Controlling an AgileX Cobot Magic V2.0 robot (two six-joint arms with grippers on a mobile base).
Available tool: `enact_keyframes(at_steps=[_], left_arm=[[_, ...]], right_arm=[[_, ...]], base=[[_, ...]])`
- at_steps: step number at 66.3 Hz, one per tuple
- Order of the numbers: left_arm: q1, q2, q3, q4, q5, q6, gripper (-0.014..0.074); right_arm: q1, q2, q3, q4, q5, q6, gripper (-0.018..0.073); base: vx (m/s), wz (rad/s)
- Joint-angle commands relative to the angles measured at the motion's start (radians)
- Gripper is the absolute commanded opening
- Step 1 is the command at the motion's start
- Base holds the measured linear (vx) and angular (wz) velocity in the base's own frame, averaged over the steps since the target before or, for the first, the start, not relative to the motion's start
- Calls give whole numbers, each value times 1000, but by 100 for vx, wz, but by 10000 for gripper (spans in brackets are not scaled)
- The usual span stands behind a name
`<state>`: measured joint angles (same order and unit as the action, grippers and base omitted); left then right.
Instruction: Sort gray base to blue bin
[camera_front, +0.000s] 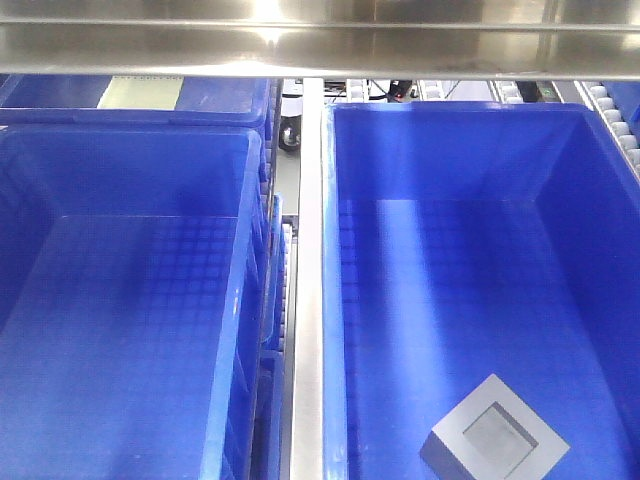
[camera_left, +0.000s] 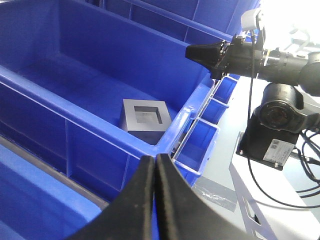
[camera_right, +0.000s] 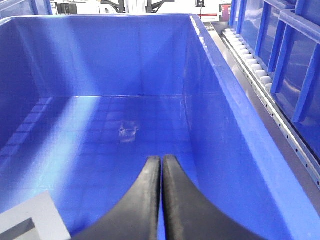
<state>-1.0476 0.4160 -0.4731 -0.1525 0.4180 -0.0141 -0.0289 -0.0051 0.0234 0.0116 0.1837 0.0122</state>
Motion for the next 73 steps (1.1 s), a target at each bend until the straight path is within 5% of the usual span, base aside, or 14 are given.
enact_keyframes(at_steps=[1,12,35,44,73], left_arm=[[-1,-2,-25,-10,-68,1,-6],[119,-77,-25,-7,-68,1,-6],[599,-297,-25,-1,-68,1,-6],[780,-358,-25,80,-68,1,-6],[1088,-389,-20,140,-70,1,-6]], right_arm=[[-3,18,6,-5,-34,-12,-5],[-3,18,6,-5,-34,-12,-5],[-3,18,6,-5,-34,-12,-5],[-3,18,6,-5,-34,-12,-5],[-3,18,6,-5,-34,-12,-5]], base=[[0,0],[0,0],[0,0],[0,0],[0,0]])
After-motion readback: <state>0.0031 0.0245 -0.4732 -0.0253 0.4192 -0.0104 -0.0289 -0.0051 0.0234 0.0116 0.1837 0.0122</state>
